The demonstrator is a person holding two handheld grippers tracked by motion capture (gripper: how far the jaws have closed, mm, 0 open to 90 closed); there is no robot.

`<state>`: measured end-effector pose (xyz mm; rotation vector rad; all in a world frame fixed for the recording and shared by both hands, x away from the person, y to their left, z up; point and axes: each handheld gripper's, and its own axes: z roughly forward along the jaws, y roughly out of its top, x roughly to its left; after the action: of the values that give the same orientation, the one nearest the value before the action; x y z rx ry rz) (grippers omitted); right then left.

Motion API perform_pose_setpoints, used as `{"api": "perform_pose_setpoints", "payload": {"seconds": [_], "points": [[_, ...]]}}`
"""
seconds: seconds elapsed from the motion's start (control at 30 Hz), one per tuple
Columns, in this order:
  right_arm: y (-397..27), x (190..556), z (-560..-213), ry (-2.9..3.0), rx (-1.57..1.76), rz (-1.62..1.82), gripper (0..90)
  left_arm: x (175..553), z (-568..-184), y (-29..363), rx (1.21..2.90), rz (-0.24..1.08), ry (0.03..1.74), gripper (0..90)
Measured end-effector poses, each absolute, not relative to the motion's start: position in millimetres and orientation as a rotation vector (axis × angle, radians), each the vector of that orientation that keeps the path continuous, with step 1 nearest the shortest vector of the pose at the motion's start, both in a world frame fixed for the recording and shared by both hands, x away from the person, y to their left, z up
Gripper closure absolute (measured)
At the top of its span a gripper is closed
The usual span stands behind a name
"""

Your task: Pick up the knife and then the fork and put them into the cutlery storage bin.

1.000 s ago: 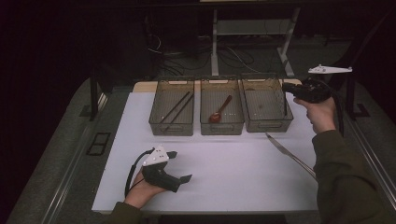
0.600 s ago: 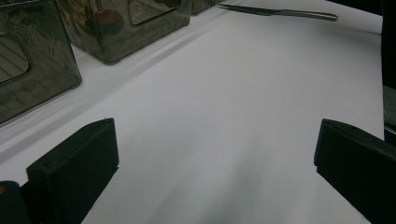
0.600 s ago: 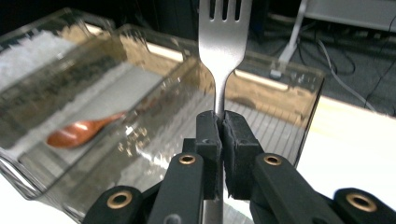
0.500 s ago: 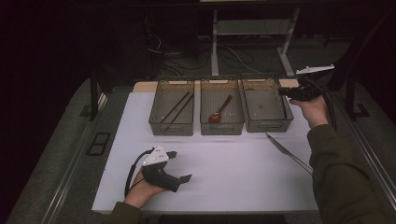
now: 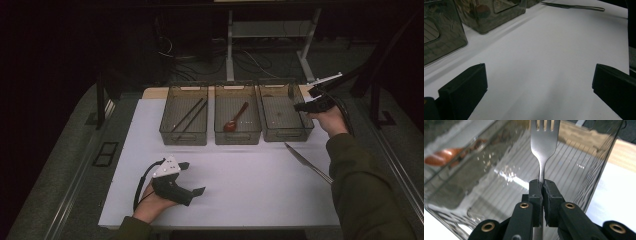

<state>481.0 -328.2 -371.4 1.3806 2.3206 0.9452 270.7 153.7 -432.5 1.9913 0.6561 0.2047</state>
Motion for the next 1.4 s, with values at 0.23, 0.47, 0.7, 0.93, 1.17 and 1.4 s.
{"api": "perform_pose_setpoints", "payload": {"seconds": [0.23,0.47,0.7,0.93,1.17,1.4], "points": [[-326,486,-382,2.382,1.404,0.874,84.3,271,-433,154,1.994,0.202,0.656,0.0],[-321,490,-387,2.391,1.413,0.847,76.0,271,-433,154,1.996,0.199,0.655,0.0],[-322,488,-385,2.357,1.421,0.907,56.6,271,-433,154,1.995,0.198,0.654,0.0],[-326,476,-371,2.316,1.388,1.024,47.6,271,-433,154,1.995,0.198,0.655,0.0],[-330,454,-354,2.281,1.327,1.139,42.6,271,-434,154,2.002,0.200,0.656,0.0],[-336,426,-344,2.274,1.276,1.156,39.5,271,-436,153,2.000,0.192,0.660,0.0]]}}
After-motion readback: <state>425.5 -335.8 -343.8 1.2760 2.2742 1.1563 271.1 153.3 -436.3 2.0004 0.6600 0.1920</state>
